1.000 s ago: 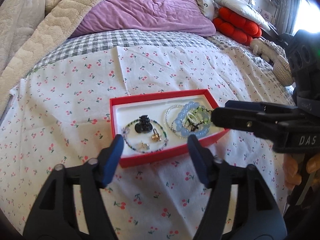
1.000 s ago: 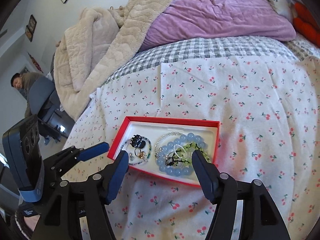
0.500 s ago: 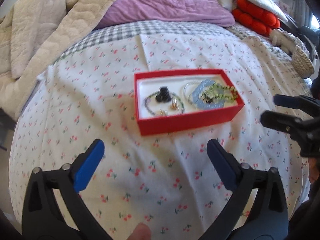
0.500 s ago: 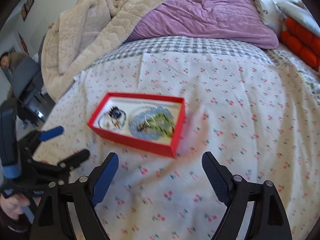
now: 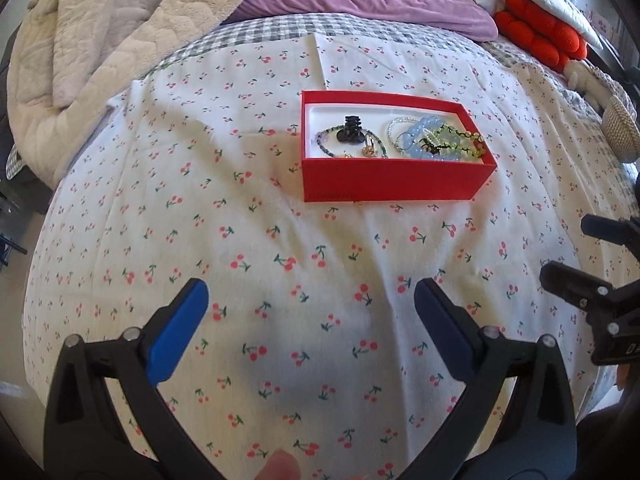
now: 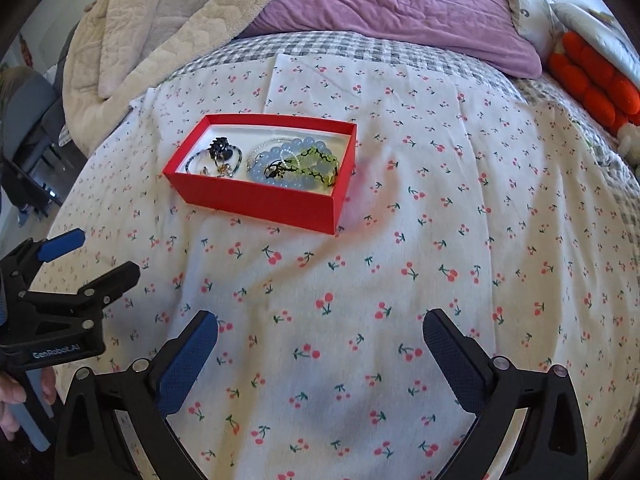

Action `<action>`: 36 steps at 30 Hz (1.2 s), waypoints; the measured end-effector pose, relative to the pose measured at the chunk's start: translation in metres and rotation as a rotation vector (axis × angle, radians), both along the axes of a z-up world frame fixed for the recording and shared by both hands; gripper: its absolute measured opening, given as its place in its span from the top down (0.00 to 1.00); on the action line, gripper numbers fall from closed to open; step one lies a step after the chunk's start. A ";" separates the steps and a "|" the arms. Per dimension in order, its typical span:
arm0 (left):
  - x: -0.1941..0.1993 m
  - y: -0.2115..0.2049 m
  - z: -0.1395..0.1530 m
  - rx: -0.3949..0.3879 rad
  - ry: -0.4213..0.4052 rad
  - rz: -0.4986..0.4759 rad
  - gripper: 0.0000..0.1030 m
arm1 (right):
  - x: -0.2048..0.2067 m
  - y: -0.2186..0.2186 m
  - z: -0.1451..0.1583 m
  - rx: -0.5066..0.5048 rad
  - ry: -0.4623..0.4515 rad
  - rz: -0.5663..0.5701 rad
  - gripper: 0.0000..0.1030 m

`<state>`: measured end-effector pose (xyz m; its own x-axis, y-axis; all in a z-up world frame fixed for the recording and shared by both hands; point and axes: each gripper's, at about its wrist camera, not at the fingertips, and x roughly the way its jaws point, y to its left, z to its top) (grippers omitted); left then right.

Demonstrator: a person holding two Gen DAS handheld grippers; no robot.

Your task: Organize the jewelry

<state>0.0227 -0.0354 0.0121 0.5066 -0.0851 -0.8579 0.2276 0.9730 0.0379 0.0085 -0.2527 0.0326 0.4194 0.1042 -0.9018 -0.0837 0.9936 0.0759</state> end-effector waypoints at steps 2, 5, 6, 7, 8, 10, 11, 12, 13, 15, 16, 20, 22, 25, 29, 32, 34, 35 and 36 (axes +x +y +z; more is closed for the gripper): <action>-0.004 0.003 0.003 -0.010 -0.006 0.006 0.01 | -0.002 0.001 -0.001 -0.003 0.004 -0.010 0.00; -0.007 0.007 0.006 -0.007 -0.014 0.013 0.01 | -0.002 0.005 -0.003 -0.007 0.010 -0.013 0.00; -0.007 0.008 0.005 -0.004 -0.011 0.013 0.01 | -0.003 0.007 -0.003 -0.009 0.013 -0.013 0.00; -0.007 0.010 0.004 -0.003 -0.005 0.014 0.01 | -0.003 0.008 -0.004 -0.009 0.015 -0.013 0.00; -0.007 0.011 0.003 -0.005 0.002 0.016 0.01 | -0.003 0.010 -0.005 -0.009 0.017 -0.014 0.00; -0.007 0.014 0.001 -0.012 0.016 0.023 0.01 | -0.002 0.013 -0.005 -0.011 0.017 -0.013 0.00; -0.007 0.015 0.001 -0.015 0.020 0.025 0.01 | -0.001 0.013 -0.005 -0.011 0.017 -0.012 0.00; -0.008 0.017 0.001 -0.018 0.022 0.028 0.01 | -0.001 0.015 -0.005 -0.012 0.017 -0.011 0.00; -0.008 0.019 0.001 -0.019 0.022 0.032 0.01 | 0.000 0.016 -0.006 -0.014 0.016 -0.011 0.00; -0.008 0.023 0.003 -0.016 0.012 0.040 0.01 | 0.001 0.019 -0.006 -0.019 0.012 -0.012 0.00; -0.008 0.025 0.003 -0.012 0.007 0.046 0.01 | 0.001 0.020 -0.005 -0.023 0.010 -0.012 0.00; -0.006 0.030 0.000 -0.006 0.014 0.066 0.01 | 0.001 0.026 -0.005 -0.047 -0.002 0.006 0.00; -0.005 0.032 -0.002 -0.005 0.020 0.068 0.01 | 0.001 0.028 -0.007 -0.055 -0.001 0.013 0.00; -0.004 0.032 -0.002 -0.004 0.020 0.072 0.01 | 0.003 0.030 -0.009 -0.067 0.002 0.021 0.00; -0.003 0.028 -0.003 0.003 0.019 0.067 0.01 | 0.004 0.032 -0.009 -0.068 0.004 0.033 0.00; -0.003 0.026 -0.004 0.001 0.028 0.059 0.01 | 0.004 0.033 -0.009 -0.062 0.005 0.040 0.00; -0.003 0.024 -0.004 0.004 0.027 0.056 0.01 | 0.004 0.033 -0.009 -0.060 0.005 0.038 0.00; -0.002 0.024 -0.005 0.007 0.027 0.057 0.01 | 0.005 0.033 -0.009 -0.062 0.007 0.036 0.00; -0.002 0.024 -0.005 0.007 0.028 0.060 0.01 | 0.005 0.033 -0.009 -0.061 0.008 0.034 0.00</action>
<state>0.0208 -0.0116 0.0072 0.4866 -0.0491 -0.8722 0.1703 0.9846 0.0396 0.0134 -0.2200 0.0233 0.4093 0.0627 -0.9102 -0.1170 0.9930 0.0158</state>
